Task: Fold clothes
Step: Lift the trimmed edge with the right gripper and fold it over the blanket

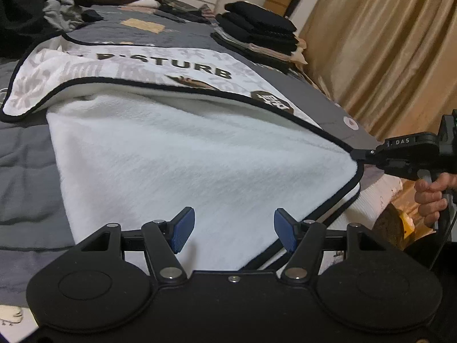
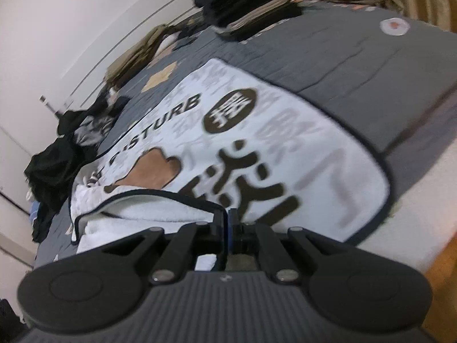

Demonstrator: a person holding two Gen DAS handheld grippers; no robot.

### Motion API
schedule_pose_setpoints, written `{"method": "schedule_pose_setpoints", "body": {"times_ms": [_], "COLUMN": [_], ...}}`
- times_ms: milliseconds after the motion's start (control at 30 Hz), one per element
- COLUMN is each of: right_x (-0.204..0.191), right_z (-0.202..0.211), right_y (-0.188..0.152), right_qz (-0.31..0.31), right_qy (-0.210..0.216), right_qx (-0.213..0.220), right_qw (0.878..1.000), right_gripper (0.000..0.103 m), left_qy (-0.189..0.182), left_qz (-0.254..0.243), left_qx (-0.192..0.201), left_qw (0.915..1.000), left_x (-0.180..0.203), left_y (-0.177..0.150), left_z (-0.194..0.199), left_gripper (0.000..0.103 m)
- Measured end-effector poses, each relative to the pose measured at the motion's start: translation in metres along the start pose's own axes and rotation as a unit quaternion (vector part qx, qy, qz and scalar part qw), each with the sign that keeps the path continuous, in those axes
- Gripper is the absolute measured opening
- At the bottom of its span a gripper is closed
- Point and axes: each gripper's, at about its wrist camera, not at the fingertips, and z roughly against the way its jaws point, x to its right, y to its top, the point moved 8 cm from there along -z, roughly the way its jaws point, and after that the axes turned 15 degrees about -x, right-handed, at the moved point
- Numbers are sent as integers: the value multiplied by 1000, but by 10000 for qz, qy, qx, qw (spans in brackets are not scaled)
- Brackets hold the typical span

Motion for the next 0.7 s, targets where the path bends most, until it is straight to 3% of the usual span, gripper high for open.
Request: {"method": "schedule_pose_setpoints", "body": {"times_ms": [467,700], "right_x": [94,125], "right_z": [40,18], "right_y": [30,29], "right_qz": [-613,-729], "right_qy": [-731,-1003], "right_qx": [536,357], "right_qw": [9940,9916], "right_gripper": [2,2], "left_qy": [-114,-56], "left_qz": [-242,-192], "left_qx": [-153,-212], "left_qw": [9995,9996], "left_x": [22,17], "left_y": [1,0], "left_z": [-21,-25], "left_gripper": [61,61]}}
